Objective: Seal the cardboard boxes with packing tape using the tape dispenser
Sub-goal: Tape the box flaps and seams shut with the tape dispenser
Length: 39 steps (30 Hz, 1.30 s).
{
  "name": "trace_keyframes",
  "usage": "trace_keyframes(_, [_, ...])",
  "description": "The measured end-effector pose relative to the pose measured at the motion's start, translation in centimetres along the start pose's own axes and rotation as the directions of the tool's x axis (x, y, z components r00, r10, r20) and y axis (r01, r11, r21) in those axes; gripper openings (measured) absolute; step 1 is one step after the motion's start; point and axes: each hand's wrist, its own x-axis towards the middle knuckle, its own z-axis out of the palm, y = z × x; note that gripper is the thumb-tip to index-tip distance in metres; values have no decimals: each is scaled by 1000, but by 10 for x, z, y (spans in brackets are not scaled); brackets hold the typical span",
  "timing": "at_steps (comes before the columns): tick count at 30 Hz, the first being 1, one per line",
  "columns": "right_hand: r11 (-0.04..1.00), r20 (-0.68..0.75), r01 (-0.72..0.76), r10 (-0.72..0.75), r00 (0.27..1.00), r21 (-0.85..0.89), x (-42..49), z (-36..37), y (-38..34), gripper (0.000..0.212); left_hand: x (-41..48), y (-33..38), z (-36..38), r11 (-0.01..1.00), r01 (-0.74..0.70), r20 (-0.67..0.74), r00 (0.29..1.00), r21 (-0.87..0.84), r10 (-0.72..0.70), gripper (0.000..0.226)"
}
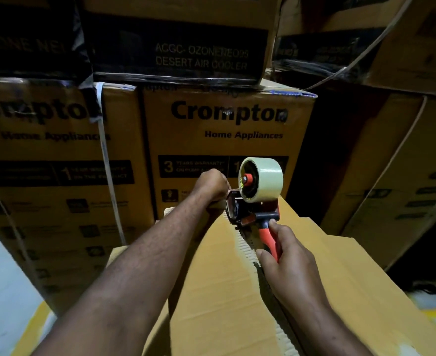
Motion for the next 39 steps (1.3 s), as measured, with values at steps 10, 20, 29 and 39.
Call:
trace_keyframes(10, [989, 36, 46, -41, 999, -143, -3, 10, -9, 60, 12, -29, 11, 982, 100, 118, 990, -162, -82, 22])
trace_keyframes(20, [986, 54, 19, -10, 998, -168, -1, 12, -16, 61, 15, -14, 11, 973, 208, 253, 951, -100, -177, 12])
trace_keyframes(29, [979, 97, -43, 63, 993, -197, 5, 9, -20, 55, 11, -28, 30, 996, 73, -93, 993, 47, -68, 9])
trace_keyframes(39, [974, 78, -56, 74, 994, -221, 5, 10, -22, 54, 7, -33, -4, 967, -124, 424, 906, 222, 19, 26])
